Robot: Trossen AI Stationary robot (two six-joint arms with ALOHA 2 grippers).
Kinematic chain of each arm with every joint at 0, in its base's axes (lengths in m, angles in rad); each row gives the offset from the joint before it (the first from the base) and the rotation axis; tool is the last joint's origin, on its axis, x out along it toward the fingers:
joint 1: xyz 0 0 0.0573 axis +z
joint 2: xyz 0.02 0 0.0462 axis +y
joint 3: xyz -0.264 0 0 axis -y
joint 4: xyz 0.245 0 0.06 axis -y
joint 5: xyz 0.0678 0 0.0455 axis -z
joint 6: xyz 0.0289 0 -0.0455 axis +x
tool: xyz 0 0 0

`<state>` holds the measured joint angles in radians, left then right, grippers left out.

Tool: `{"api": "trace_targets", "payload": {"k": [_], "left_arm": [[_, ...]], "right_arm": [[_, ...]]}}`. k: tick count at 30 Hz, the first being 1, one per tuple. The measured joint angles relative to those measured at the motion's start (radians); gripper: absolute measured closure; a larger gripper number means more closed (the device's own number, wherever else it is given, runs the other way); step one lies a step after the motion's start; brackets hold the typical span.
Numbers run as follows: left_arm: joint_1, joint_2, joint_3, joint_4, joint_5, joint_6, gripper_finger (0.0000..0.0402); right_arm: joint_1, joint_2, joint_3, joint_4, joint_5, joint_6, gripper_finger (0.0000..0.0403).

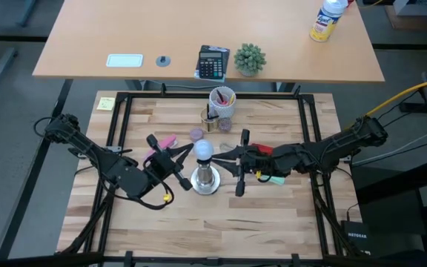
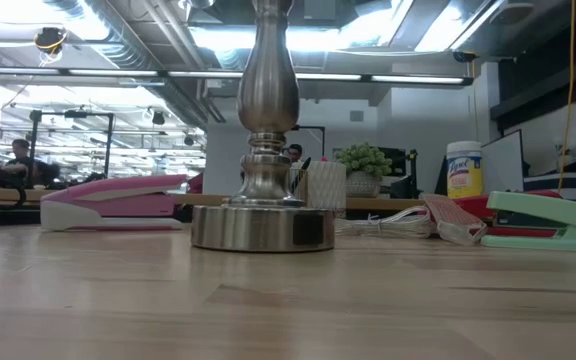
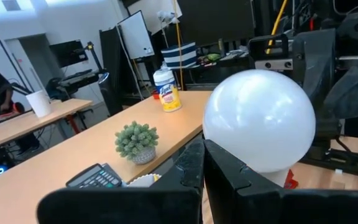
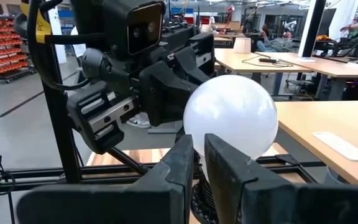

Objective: Screw lightbulb
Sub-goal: Insert the lightbulb into the lamp socket

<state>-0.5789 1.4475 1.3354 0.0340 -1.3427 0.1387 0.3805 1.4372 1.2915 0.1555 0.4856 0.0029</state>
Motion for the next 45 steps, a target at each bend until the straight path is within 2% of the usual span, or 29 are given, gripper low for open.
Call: {"api": "trace_targets", "payload": {"k": [21, 31, 45], "left_arm": [[-0.019, -0.008, 0.0, 0.0, -0.034, 0.052, 0.04], [-0.047, -0.008, 0.0, 0.0, -0.165, 0.084, 0.04], [-0.101, -0.008, 0.0, 0.008, -0.169, 0.088, 0.04]], "right_arm": [[0.0, 0.0, 0.0, 0.0, 0.001, 0.0, 0.0355], [-0.001, 0.0, 0.0, 0.0, 0.001, 0.0, 0.0355], [0.0, -0.013, -0.001, -0.003, 0.0, 0.0, 0.0355]]}}
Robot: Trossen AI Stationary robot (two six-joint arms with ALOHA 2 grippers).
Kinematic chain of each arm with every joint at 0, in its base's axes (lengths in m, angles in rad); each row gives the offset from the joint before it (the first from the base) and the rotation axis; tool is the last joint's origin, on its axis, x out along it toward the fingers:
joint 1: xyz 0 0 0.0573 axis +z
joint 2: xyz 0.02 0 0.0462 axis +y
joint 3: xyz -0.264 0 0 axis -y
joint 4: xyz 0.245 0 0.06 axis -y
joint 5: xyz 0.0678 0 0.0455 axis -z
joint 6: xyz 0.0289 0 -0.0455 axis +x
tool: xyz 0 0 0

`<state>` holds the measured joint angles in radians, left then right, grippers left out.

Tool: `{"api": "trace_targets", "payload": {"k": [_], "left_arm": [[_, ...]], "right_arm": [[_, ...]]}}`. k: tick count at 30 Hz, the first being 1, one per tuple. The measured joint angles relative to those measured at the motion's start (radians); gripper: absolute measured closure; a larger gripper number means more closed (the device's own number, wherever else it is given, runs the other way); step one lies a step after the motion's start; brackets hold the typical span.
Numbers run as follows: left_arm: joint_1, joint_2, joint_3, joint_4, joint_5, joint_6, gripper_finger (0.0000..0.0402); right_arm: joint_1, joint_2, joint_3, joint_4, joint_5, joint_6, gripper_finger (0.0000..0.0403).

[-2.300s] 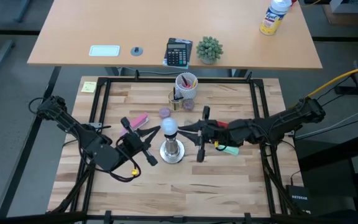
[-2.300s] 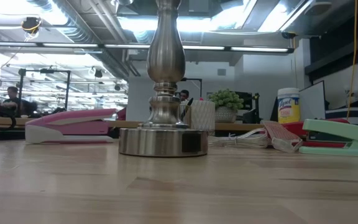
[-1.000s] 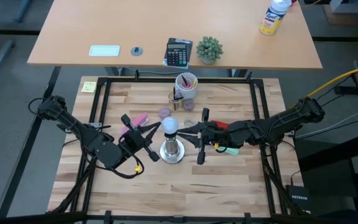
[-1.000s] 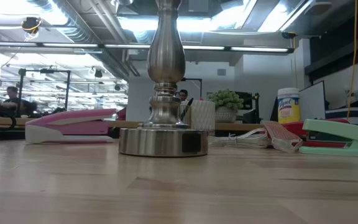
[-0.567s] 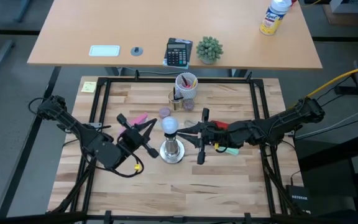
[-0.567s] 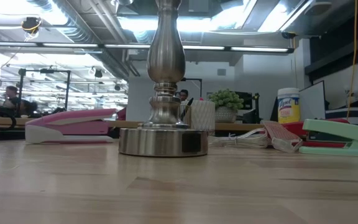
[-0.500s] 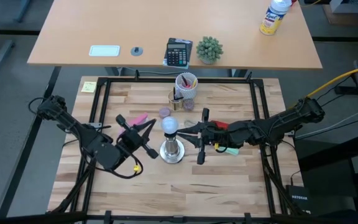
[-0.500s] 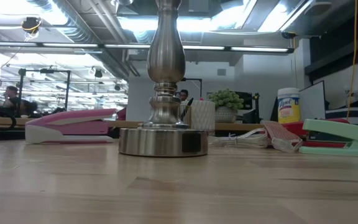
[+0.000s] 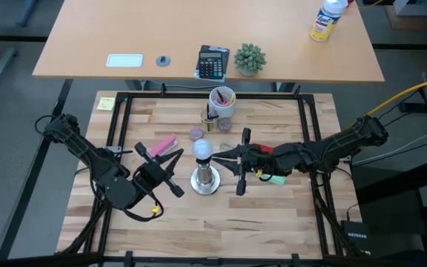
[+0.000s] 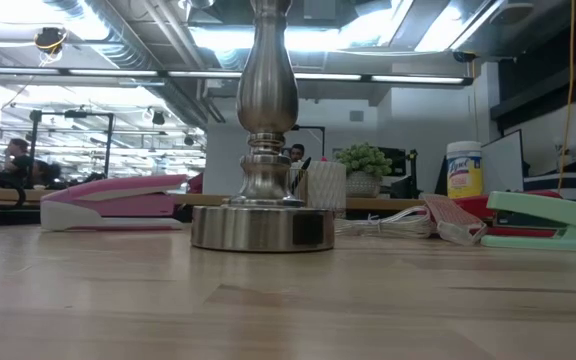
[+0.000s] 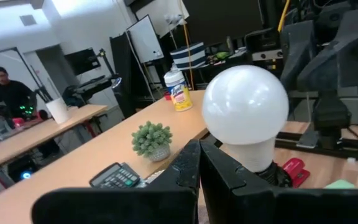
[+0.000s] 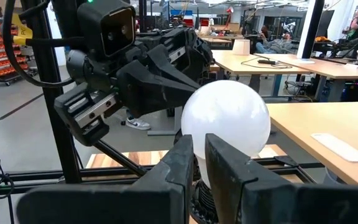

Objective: Screw lightbulb
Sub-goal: Insert the lightbulb into the lamp socket

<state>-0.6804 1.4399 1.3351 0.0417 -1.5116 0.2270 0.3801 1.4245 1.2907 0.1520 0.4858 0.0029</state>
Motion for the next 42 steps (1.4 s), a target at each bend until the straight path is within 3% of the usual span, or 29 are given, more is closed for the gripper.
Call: {"api": "trace_targets", "payload": {"k": [10, 18, 23, 29, 42], "left_arm": [[-0.049, 0.0, 0.0, -0.002, 0.074, -0.091, 0.04], [-0.022, 0.0, 0.0, -0.004, 0.279, -0.162, 0.04], [0.023, 0.008, 0.0, -0.012, 0.36, -0.17, 0.04], [0.056, 0.008, -0.001, -0.015, 0.364, -0.168, 0.04], [0.061, 0.008, -0.001, -0.031, 0.357, -0.172, 0.04]], "right_arm": [[-0.001, -0.024, 0.0, -0.005, 0.042, -0.051, 0.0355], [-0.018, -0.033, 0.0, 0.018, 0.186, -0.12, 0.0355], [-0.078, -0.033, 0.0, 0.016, 0.175, -0.116, 0.0355], [-0.101, -0.027, 0.0, 0.021, 0.087, -0.105, 0.0355], [-0.101, 0.031, 0.0, 0.031, 0.06, -0.117, 0.0355]]}}
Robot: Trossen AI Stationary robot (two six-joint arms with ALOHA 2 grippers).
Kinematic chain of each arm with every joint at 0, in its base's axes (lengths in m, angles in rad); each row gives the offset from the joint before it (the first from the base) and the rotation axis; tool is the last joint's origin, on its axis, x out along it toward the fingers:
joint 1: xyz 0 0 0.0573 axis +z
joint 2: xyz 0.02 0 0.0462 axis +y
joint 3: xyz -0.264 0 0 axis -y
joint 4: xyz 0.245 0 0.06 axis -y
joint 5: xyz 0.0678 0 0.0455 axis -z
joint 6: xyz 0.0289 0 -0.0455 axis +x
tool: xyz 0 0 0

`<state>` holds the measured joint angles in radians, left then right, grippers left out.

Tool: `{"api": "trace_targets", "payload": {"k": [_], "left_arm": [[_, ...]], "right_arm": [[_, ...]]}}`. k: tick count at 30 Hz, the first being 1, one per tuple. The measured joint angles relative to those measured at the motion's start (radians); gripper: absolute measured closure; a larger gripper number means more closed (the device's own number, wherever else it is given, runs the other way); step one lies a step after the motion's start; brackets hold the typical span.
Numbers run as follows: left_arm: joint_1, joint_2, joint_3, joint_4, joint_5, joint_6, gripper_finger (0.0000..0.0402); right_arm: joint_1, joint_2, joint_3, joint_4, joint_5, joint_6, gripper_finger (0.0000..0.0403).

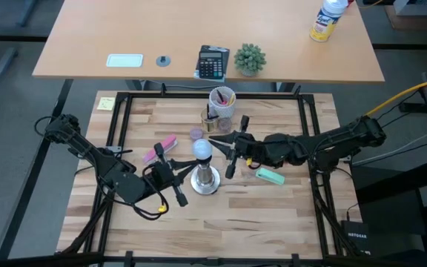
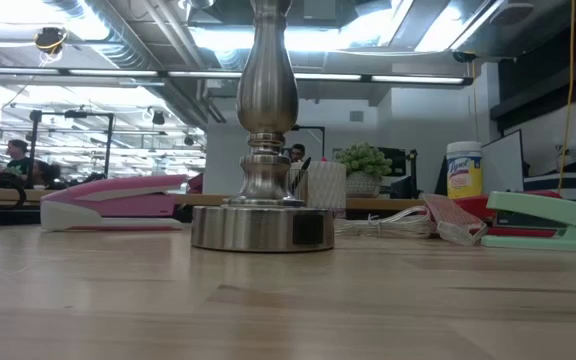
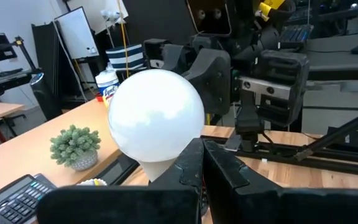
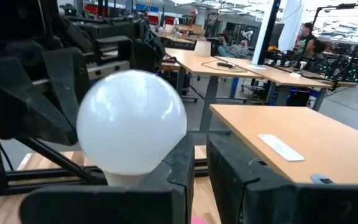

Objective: Screw lightbulb
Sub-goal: Insert the lightbulb into the lamp socket

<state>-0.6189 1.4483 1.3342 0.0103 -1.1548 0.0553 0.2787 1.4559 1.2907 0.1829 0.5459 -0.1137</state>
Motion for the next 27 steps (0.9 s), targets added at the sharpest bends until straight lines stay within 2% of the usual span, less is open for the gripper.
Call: {"api": "trace_targets", "payload": {"k": [5, 11, 27], "left_arm": [[0.0, 0.0, 0.0, 0.0, -0.006, 0.004, 0.04], [-0.003, 0.0, 0.0, 0.0, -0.061, 0.032, 0.04], [-0.003, 0.0, 0.0, -0.059, -0.065, 0.003, 0.04]], "right_arm": [[0.002, 0.0, 0.0, 0.008, -0.013, 0.0, 0.0355], [0.002, 0.0, 0.0, 0.01, -0.03, 0.0, 0.0355], [0.003, -0.001, 0.0, 0.0, -0.067, 0.004, 0.0355]]}}
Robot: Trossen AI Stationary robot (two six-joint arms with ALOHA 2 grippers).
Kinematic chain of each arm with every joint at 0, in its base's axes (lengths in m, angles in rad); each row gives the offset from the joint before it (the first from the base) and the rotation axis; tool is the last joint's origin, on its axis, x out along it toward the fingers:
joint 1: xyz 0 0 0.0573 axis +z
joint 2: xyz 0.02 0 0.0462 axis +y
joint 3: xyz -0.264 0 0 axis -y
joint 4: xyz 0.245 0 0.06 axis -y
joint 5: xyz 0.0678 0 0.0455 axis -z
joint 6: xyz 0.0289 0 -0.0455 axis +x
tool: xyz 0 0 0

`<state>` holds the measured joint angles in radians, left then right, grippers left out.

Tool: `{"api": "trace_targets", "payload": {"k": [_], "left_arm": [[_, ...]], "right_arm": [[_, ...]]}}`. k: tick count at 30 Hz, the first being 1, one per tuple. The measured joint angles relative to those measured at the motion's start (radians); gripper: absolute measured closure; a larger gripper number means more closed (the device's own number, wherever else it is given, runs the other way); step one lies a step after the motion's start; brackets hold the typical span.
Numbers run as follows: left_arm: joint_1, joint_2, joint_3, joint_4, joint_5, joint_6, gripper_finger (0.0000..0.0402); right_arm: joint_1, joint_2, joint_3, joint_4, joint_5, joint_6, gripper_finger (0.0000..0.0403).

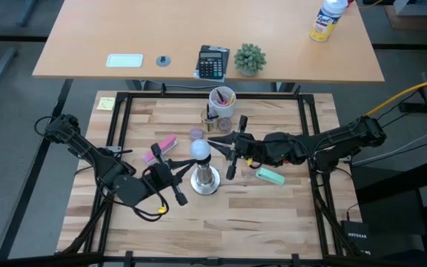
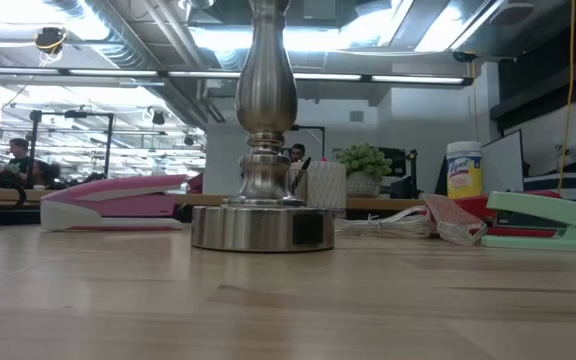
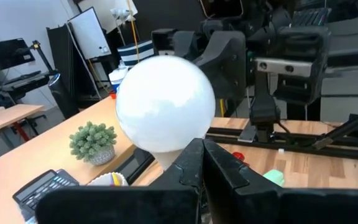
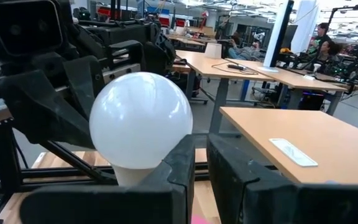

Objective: Screw lightbulb
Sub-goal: Insert the lightbulb into the lamp socket

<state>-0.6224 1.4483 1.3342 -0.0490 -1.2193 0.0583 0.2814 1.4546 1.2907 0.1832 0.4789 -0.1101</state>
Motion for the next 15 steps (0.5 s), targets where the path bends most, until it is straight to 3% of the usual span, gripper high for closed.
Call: {"api": "trace_targets", "payload": {"k": [15], "left_arm": [[-0.029, 0.0, 0.0, 0.013, 0.0, 0.001, 0.04]], "right_arm": [[0.001, 0.0, 0.0, -0.005, 0.067, -0.001, 0.0355]]}}
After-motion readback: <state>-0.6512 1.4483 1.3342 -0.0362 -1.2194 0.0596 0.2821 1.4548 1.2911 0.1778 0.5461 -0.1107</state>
